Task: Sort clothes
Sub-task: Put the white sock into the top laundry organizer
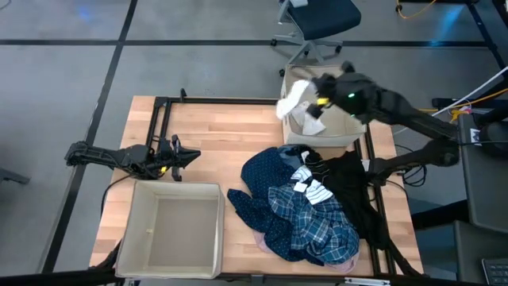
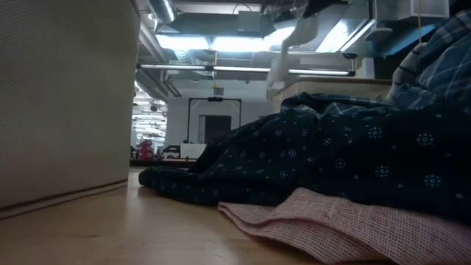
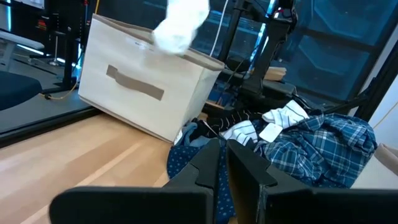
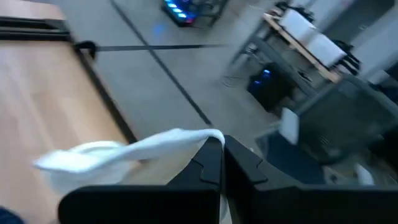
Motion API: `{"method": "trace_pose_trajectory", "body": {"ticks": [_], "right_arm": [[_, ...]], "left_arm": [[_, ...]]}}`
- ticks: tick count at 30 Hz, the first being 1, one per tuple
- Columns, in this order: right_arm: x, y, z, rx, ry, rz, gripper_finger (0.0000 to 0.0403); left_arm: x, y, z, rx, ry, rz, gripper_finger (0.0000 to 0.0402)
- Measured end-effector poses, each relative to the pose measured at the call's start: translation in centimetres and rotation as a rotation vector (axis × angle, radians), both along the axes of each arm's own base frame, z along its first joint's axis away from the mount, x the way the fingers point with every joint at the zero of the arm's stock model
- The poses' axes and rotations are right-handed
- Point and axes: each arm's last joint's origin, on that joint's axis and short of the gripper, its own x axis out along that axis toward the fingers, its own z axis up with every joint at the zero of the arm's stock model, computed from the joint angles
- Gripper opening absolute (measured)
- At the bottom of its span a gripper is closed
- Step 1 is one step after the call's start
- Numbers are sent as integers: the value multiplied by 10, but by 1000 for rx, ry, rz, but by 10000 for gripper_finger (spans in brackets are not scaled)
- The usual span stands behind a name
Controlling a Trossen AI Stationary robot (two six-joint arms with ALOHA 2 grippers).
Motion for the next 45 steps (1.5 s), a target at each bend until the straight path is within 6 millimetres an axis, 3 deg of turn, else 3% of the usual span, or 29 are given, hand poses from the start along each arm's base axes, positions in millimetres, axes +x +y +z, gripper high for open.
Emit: {"method": "trace_pose_trajectory", "body": {"ticks": [6, 11, 15, 28, 40, 45], "right_arm": [[-41, -8, 8, 36, -28, -120, 9], [-54, -16, -8, 139, 45, -205, 9], [-50, -24, -35, 224, 105, -193, 10], [-31, -52, -152, 354, 181, -241, 10], [-13, -63, -187, 439, 257, -264, 15], [-11, -64, -191, 455, 268, -257, 68]], "left_arm": [[0, 0, 0, 0, 0, 0, 19], [0, 0, 0, 0, 0, 1, 19], [0, 0, 0, 0, 0, 1, 19], [0, 0, 0, 0, 0, 1, 19], [0, 0, 0, 0, 0, 1, 19], [0, 0, 0, 0, 0, 1, 19]]}}
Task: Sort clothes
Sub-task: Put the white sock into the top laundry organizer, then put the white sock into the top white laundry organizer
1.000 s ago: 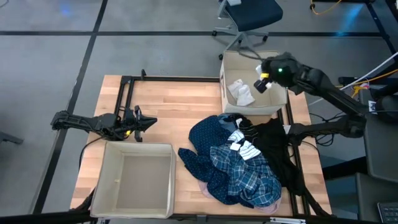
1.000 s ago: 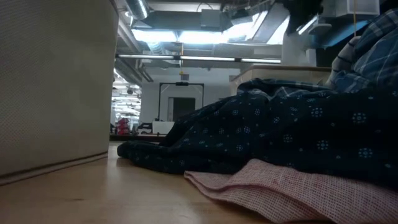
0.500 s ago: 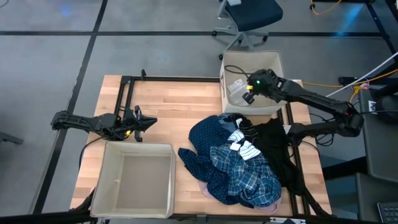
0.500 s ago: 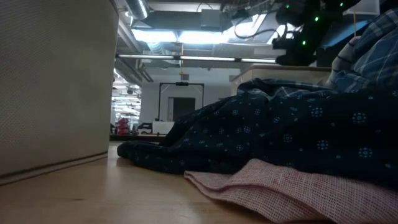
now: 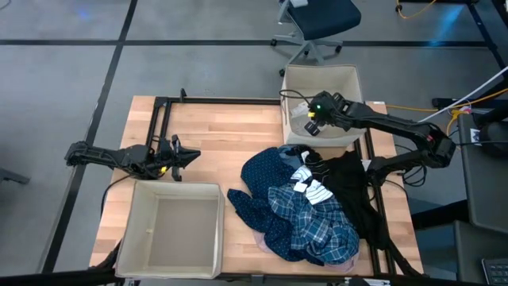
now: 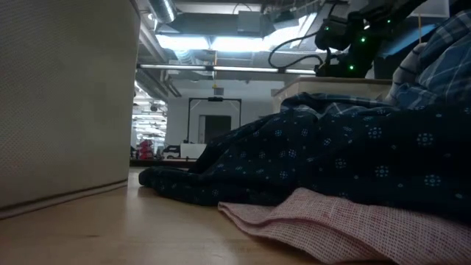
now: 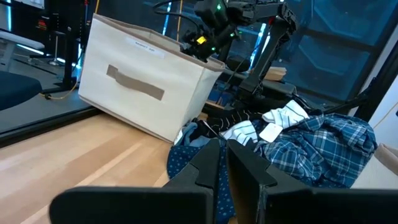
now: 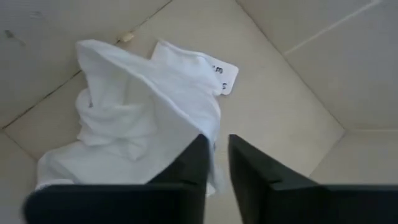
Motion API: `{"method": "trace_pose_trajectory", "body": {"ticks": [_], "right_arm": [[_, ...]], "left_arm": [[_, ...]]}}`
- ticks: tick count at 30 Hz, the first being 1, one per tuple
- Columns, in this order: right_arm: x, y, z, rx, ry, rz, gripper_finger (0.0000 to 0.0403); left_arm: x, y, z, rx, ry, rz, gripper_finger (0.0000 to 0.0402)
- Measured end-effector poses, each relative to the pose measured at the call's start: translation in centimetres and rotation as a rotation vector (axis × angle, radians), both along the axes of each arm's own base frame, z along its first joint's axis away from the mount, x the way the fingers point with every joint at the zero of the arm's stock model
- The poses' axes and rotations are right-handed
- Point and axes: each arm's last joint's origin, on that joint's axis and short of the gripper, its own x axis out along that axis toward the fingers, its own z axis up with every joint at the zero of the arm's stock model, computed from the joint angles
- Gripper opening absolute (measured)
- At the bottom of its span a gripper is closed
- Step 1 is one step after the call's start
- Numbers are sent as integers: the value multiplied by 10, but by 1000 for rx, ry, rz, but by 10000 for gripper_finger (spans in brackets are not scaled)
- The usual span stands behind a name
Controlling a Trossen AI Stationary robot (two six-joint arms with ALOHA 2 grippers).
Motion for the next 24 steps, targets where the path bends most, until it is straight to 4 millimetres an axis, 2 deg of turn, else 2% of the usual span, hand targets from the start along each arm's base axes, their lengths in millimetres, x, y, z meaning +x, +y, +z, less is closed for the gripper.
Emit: {"method": "trace_pose_trajectory", "body": {"ticks": [5, 9, 12, 16, 20, 24], "right_arm": [[1, 1, 1, 28, -15, 25, 148], [2, 0, 14, 23, -21, 30, 200], [3, 0, 33, 21, -22, 30, 224], [2, 3, 70, 35, -44, 43, 236], [1, 18, 108, 77, -107, 74, 236], [5, 43, 132, 146, -193, 188, 236]], "left_arm": [[0, 0, 0, 0, 0, 0, 19], [0, 0, 0, 0, 0, 0, 19], [0, 0, 0, -2, -1, 0, 19], [0, 0, 0, -30, -8, -1, 19], [0, 0, 0, -25, -7, -1, 19], [0, 0, 0, -25, -7, -1, 19]]}}
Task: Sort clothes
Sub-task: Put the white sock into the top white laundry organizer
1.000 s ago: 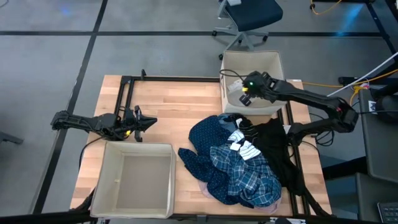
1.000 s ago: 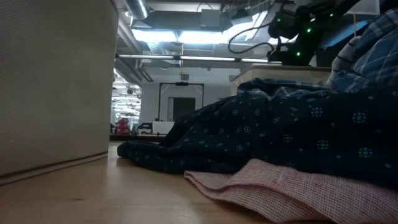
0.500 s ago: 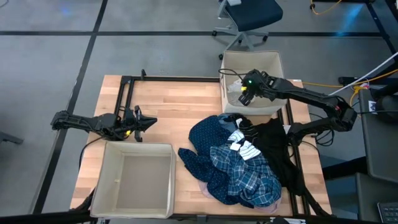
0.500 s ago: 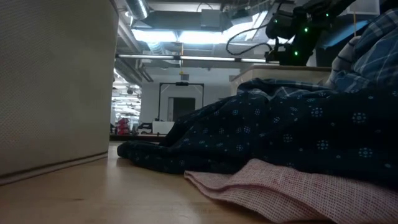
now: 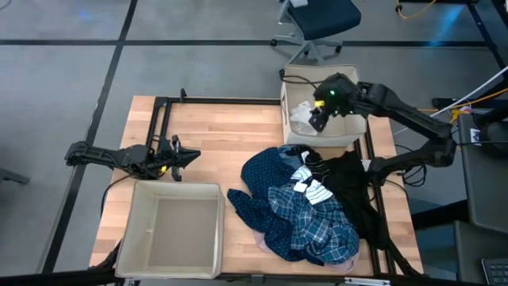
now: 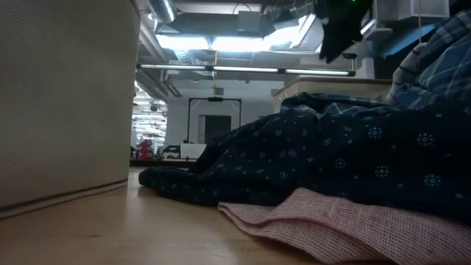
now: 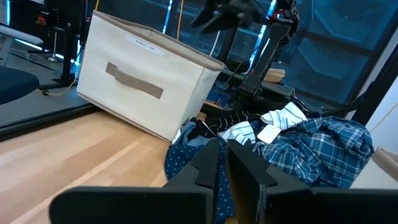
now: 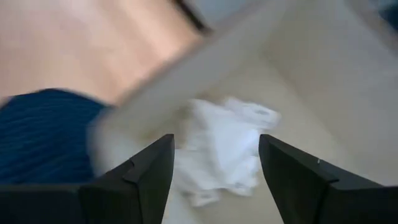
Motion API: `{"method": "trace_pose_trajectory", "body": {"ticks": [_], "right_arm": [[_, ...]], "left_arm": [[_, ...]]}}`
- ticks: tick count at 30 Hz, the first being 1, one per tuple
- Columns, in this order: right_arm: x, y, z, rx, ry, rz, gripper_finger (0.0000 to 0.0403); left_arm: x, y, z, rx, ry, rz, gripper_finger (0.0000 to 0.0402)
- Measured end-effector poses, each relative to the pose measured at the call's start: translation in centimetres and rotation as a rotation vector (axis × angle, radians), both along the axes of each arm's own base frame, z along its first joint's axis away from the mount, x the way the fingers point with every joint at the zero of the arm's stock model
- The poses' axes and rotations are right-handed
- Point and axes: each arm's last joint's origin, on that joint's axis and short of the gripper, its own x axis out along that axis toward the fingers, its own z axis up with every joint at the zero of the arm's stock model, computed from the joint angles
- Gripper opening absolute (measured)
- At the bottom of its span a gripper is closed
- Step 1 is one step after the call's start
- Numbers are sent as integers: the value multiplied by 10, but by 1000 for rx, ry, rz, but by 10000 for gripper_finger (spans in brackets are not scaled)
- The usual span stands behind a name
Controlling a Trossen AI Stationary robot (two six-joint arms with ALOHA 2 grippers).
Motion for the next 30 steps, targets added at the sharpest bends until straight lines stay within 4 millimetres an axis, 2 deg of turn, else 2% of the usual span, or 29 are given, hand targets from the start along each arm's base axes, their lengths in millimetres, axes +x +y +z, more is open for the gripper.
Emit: {"method": "trace_pose_trajectory", "body": {"ticks": [3, 8, 12, 17, 24, 30], "right_arm": [[7, 23, 5, 65, -50, 105, 236], [17, 67, 1, 179, -57, 225, 236], [20, 103, -14, 253, -2, 295, 236], [17, 137, -34, 334, 65, 318, 236], [9, 167, -65, 458, 163, 319, 236], [7, 172, -93, 463, 213, 300, 236]], "left_arm": [[0, 0, 0, 0, 0, 0, 19], [0, 0, 0, 0, 0, 0, 19], [0, 0, 0, 0, 0, 0, 19], [0, 0, 0, 0, 0, 0, 19], [0, 0, 0, 0, 0, 0, 19], [0, 0, 0, 0, 0, 0, 19]]}}
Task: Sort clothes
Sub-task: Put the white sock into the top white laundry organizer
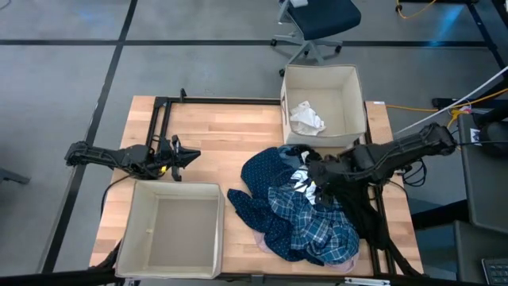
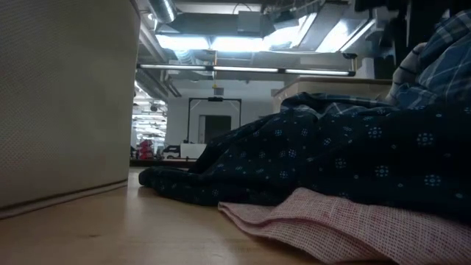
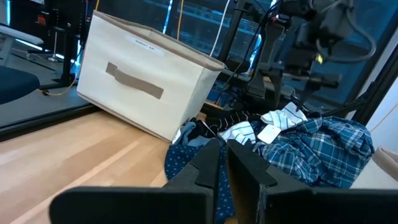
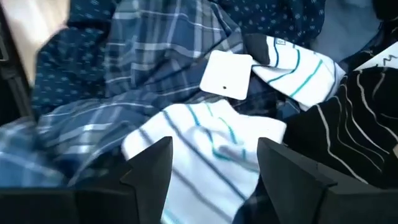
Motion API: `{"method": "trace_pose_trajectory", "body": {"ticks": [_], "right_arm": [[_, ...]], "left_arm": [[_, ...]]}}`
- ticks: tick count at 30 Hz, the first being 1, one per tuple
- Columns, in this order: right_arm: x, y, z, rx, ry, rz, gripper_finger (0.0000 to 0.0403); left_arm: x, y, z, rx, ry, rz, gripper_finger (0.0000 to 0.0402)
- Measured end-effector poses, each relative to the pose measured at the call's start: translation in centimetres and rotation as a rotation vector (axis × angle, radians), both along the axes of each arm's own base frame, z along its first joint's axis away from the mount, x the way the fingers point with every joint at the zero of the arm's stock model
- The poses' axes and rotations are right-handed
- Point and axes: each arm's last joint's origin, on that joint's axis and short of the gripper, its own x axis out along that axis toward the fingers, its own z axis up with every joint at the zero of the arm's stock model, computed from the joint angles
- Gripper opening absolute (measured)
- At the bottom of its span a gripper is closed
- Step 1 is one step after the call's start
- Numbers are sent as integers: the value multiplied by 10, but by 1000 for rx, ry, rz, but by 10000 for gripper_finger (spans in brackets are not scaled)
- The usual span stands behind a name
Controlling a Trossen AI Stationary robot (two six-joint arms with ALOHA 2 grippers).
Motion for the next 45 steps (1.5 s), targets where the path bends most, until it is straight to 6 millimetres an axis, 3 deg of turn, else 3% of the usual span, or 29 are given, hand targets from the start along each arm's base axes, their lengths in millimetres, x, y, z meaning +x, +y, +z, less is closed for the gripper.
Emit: {"method": "trace_pose_trajectory", "body": {"ticks": [7, 10, 22, 36, 45], "right_arm": [[0, 1, -27, 32, 24, 19, 235], [0, 2, -33, 50, 23, 26, 215], [-1, 1, -38, 28, 30, 61, 12], [1, 0, -33, -15, -4, 89, 14], [6, -3, 19, -194, -126, 144, 8]], "left_arm": [[0, 0, 0, 0, 0, 0, 19], [0, 0, 0, 0, 0, 0, 19], [0, 0, 0, 0, 0, 0, 19], [0, 0, 0, 0, 0, 0, 19], [0, 0, 0, 0, 0, 0, 19]]}}
